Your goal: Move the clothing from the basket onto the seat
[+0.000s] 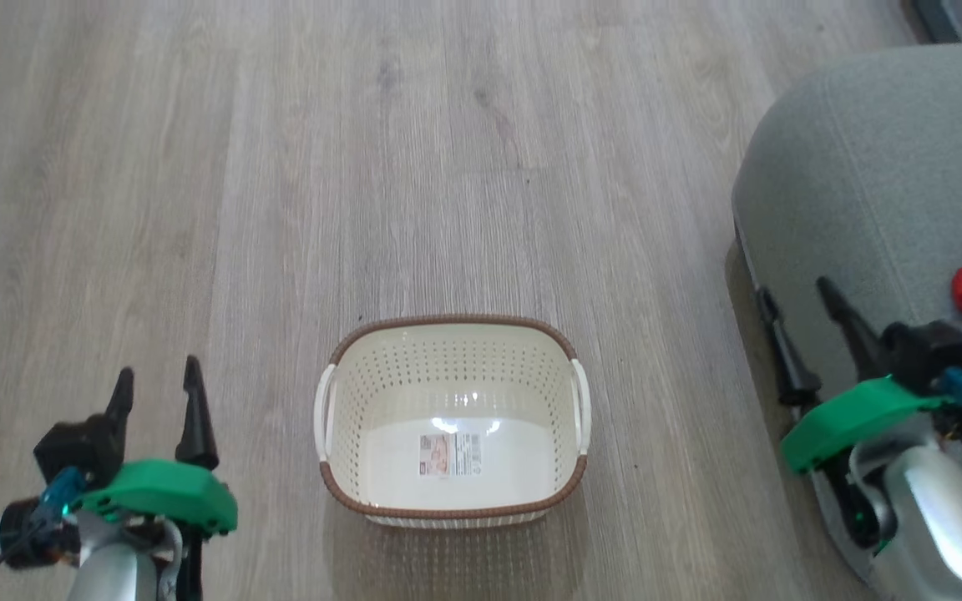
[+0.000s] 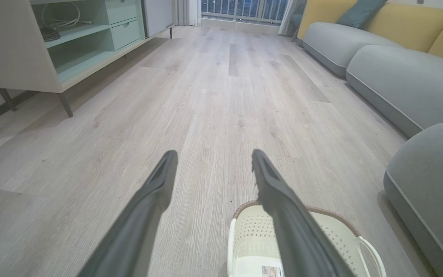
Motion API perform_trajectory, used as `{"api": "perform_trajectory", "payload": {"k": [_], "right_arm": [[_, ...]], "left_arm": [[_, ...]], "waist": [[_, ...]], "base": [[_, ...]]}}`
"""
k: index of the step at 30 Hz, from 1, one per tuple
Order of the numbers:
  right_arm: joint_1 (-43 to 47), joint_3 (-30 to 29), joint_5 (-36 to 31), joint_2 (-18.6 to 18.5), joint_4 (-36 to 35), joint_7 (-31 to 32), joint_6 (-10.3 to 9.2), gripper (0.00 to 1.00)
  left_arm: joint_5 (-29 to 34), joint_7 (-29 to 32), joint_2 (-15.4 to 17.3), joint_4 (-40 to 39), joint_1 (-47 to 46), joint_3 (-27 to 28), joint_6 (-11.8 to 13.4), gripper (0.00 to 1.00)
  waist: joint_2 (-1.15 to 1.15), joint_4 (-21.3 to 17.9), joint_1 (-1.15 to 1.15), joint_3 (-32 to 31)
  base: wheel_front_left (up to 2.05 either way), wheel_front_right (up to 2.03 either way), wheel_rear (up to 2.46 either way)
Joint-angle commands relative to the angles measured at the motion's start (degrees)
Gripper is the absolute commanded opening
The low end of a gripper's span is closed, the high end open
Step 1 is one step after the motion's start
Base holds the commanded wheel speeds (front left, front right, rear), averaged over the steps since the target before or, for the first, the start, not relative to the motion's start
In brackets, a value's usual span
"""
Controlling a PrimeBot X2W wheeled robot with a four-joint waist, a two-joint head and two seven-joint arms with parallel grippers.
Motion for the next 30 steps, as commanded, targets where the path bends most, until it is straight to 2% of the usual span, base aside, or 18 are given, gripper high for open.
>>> {"api": "perform_trajectory", "payload": {"k": [1, 10, 20, 27, 28, 30], "right_arm": [[-0.1, 1.1, -0.6, 0.0, -1.4, -0.5, -0.02, 1.00], [2.2, 1.0, -2.1, 3.0, -1.5, -0.5, -0.02, 1.00], [3.2, 0.9, -3.1, 4.9, -1.8, -0.5, -0.02, 1.00], [3.1, 0.7, -3.1, 5.1, -2.1, -0.5, -0.02, 1.00], [3.9, -0.1, -2.9, 5.1, -0.2, 0.0, -0.01, 0.00], [4.3, 0.1, -2.7, 5.2, 1.3, 0.1, 0.00, 0.00]], "left_arm": [[0.6, -0.7, 0.3, -1.9, -0.7, 2.2, 0.3, 1.00], [0.6, -0.7, -0.2, -3.0, 2.9, 3.6, 0.7, 1.00], [-1.5, -0.7, -0.3, -4.3, 4.5, 1.6, 0.9, 1.00], [-2.4, -0.7, -0.3, -4.4, 4.5, 1.5, -0.4, 1.00], [-2.3, 0.0, -0.7, -2.2, 5.9, 0.1, -0.4, 0.00], [-2.5, 0.2, -0.9, -0.6, 6.0, 0.1, -0.3, 0.00]], "waist": [[0.00, 0.0, 0.01, -0.7], [0.00, 0.0, 0.01, -2.9], [0.00, 0.1, 0.01, -3.6], [0.00, -0.1, 0.01, -3.4], [0.00, -0.1, 0.01, -3.4], [0.00, -0.1, 0.01, -3.4]], "base": [[0.00, 0.00, 0.00], [0.00, 0.00, 0.00], [0.00, 0.00, 0.00], [0.00, 0.00, 0.00], [0.00, 0.00, 0.00], [0.00, 0.00, 0.00]]}}
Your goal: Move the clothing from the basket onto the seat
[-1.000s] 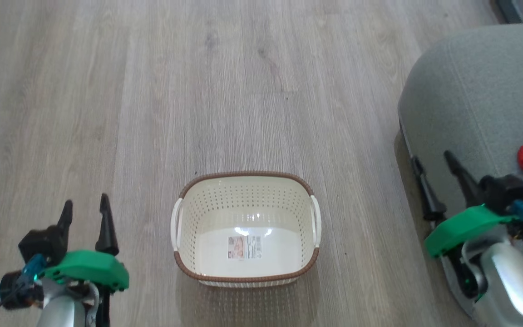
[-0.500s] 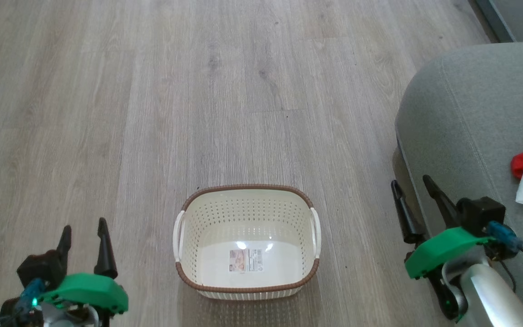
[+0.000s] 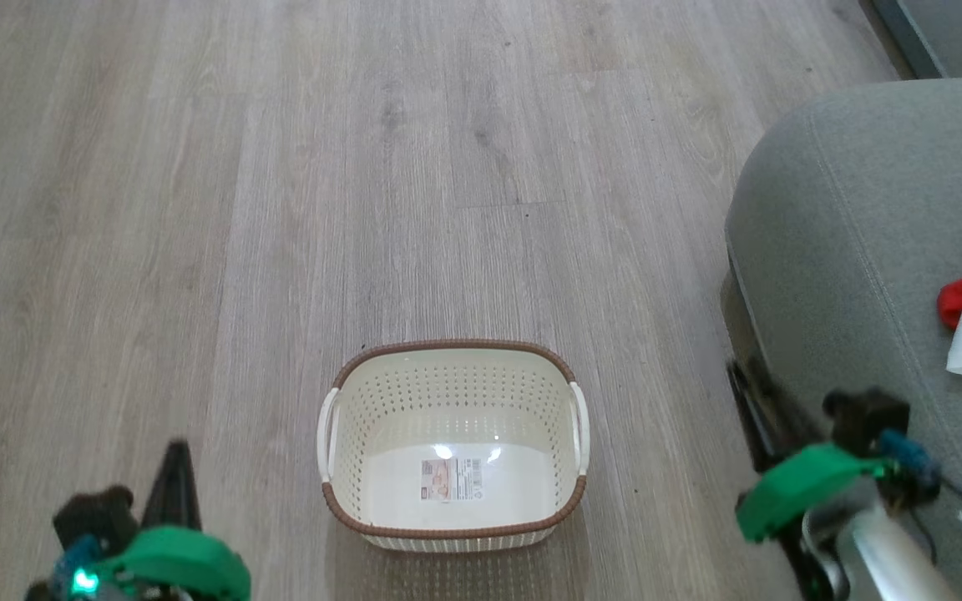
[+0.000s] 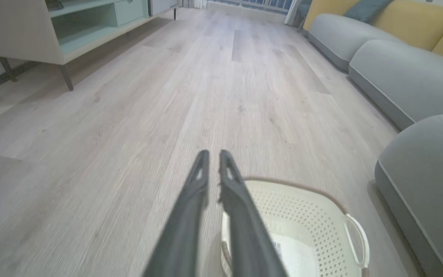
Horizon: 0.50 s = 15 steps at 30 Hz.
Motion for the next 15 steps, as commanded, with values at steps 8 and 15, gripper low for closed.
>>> {"api": "perform_trajectory", "payload": {"k": [8, 15], "right_arm": [[1.2, -0.7, 3.6, 0.4, 0.6, 1.2, 0.00, 0.00], [1.4, -1.6, 7.7, 0.7, -0.2, 2.3, 0.00, 0.00]], "left_arm": [[-3.9, 1.4, -0.1, 1.4, 0.2, 0.4, -0.3, 0.00], [-8.3, 2.3, -0.1, 0.9, 0.0, 0.3, -0.7, 0.00]], "waist": [[0.00, 0.1, 0.00, 0.0], [0.00, 0.2, 0.00, 0.0]], "base": [[0.00, 0.00, 0.00], [0.00, 0.00, 0.00]]}}
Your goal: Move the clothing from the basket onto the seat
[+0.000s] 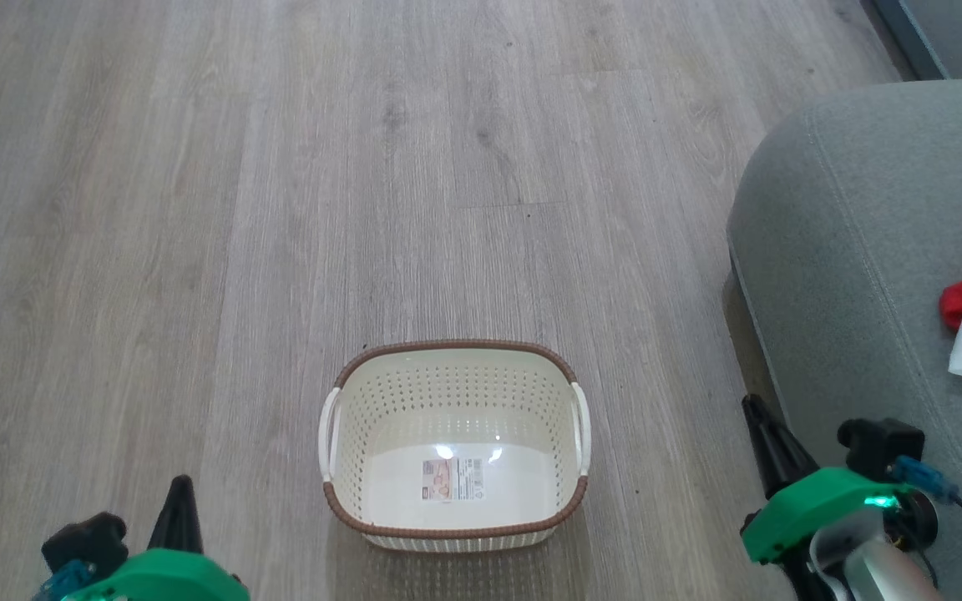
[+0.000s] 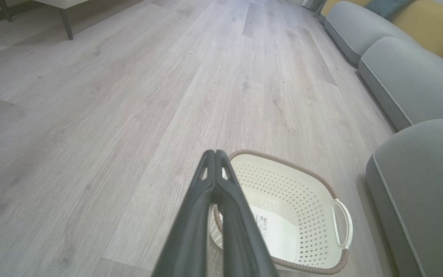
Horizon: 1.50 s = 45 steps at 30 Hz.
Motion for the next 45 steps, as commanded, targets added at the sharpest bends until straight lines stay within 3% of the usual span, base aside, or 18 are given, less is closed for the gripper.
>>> {"api": "perform_trajectory", "payload": {"k": [1, 45], "right_arm": [[-2.5, -0.8, 1.6, 0.1, -2.2, 0.6, 0.00, 0.00], [-1.4, -6.6, 27.3, 2.3, -7.2, 7.8, -0.01, 0.00]], "left_arm": [[-1.7, 0.3, 0.3, -2.2, -2.7, 0.2, -0.3, 0.00], [-29.5, 7.5, 0.6, -4.7, -4.9, 0.5, -2.6, 0.00]], "waist": [[0.00, 0.0, 0.00, 0.0], [0.00, 0.7, 0.00, 0.1]], "base": [[0.00, 0.00, 0.00], [0.00, 0.00, 0.00]]}}
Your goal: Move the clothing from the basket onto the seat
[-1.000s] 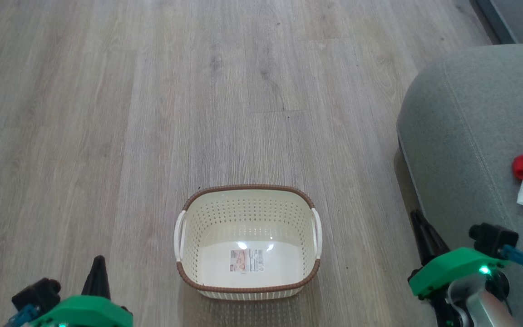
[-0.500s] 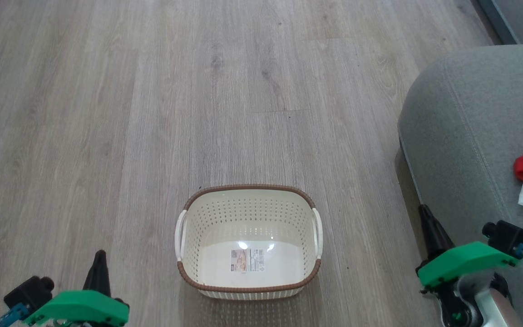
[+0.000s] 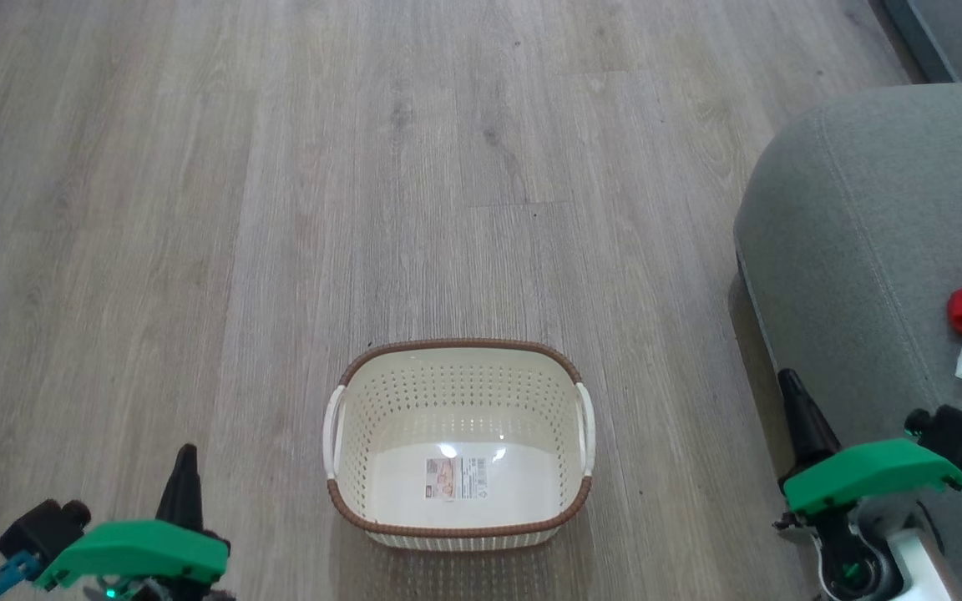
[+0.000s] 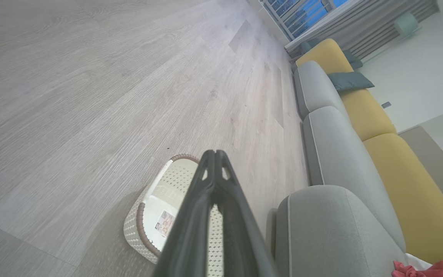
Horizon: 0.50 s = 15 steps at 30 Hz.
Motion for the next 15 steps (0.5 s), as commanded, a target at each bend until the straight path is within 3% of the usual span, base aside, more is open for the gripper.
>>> {"api": "perform_trajectory", "payload": {"k": [1, 15], "right_arm": [[-1.4, -0.1, 1.8, -0.1, -2.5, 0.5, 0.00, 0.00], [-1.1, -1.8, 9.3, 0.6, -3.9, 2.7, 0.00, 0.00]], "left_arm": [[-1.8, 0.4, 0.6, -2.0, -2.8, 0.6, -0.6, 0.00], [-10.0, 2.5, 0.7, -2.7, -3.4, 0.7, -1.3, 0.00]], "waist": [[0.00, 0.0, 0.00, 0.0], [0.00, 0.2, 0.00, 0.0]], "base": [[0.00, 0.00, 0.00], [0.00, 0.00, 0.00]]}}
